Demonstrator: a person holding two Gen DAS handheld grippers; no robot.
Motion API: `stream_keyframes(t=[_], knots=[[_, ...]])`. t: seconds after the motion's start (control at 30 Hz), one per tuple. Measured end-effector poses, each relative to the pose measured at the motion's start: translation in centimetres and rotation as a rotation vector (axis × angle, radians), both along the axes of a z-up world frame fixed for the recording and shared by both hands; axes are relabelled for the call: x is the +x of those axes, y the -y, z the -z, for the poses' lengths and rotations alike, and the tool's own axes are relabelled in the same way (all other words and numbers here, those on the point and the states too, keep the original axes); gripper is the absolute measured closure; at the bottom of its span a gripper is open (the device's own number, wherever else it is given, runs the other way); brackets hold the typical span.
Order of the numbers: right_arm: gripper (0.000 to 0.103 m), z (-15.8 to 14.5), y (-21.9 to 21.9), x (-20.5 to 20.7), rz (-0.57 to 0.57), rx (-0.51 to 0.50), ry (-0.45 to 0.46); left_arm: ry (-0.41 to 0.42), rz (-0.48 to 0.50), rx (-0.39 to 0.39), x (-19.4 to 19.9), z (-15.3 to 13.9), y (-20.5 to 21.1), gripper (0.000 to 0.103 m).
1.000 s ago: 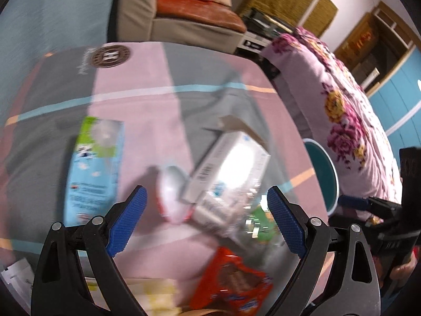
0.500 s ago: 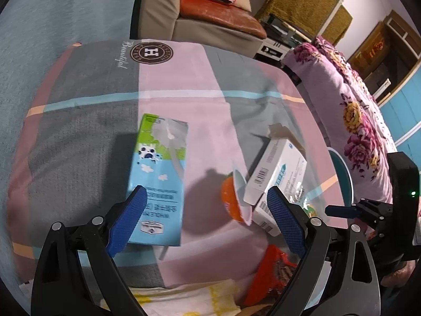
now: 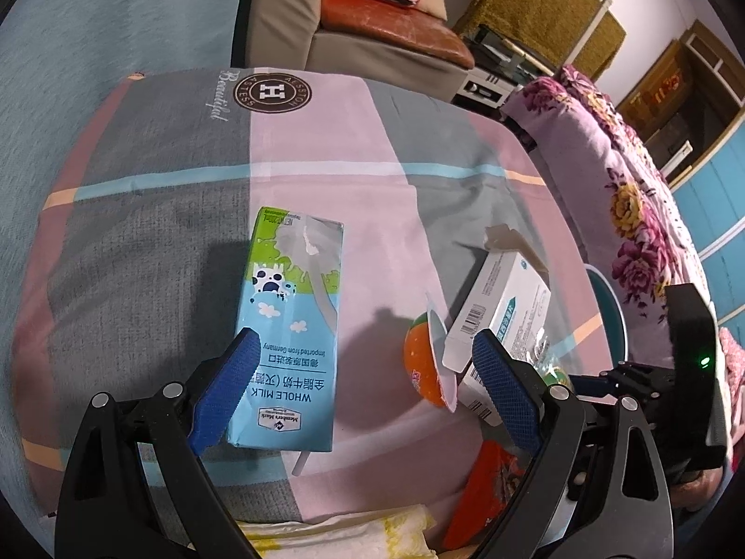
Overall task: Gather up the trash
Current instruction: 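Return both tools to the remaining trash on the table, then grasp the white medicine box with the left tool while the right tool grasps the green snack packet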
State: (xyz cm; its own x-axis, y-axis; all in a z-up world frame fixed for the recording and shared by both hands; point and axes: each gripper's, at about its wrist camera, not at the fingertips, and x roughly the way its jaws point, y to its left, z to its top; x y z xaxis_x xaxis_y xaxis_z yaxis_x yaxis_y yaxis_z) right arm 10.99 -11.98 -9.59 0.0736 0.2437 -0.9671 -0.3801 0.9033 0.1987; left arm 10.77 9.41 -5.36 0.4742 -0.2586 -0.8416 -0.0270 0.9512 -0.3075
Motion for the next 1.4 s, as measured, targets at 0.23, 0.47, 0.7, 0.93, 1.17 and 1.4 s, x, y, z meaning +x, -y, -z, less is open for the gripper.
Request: stream_keyframes(t=[0.23, 0.47, 0.7, 0.93, 1.17, 1.4], knots=[[0.037, -2.2, 3.8, 0.1, 0.098, 0.069, 0.036, 0.002, 0.031, 0.026, 0.5, -0.4, 1.5, 0.01], [0.037, -4.1, 9.3, 0.8, 0.249, 0.124, 0.077, 0.003, 0.215, 0.064, 2.1, -1.4, 6.9, 0.01], [0.037, -5.0, 12.9, 1.4, 0.333, 0.187, 0.093, -0.055, 0.416, 0.185, 3.4, 1.1, 14.1, 0.01], [0.037, -4.3, 15.1, 2.0, 0.377, 0.226, 0.074, -0.106, 0.459, 0.296, 5.0, 3.8, 15.8, 0.01], [0.037, -3.6, 16.0, 2.3, 0.402, 0.257, 0.069, -0.129, 0.471, 0.297, 6.2, 5.1, 16.0, 0.01], [0.037, -3.2, 16.6, 2.2, 0.418, 0.278, 0.065, -0.087, 0.457, 0.235, 6.2, 4.1, 15.8, 0.028]])
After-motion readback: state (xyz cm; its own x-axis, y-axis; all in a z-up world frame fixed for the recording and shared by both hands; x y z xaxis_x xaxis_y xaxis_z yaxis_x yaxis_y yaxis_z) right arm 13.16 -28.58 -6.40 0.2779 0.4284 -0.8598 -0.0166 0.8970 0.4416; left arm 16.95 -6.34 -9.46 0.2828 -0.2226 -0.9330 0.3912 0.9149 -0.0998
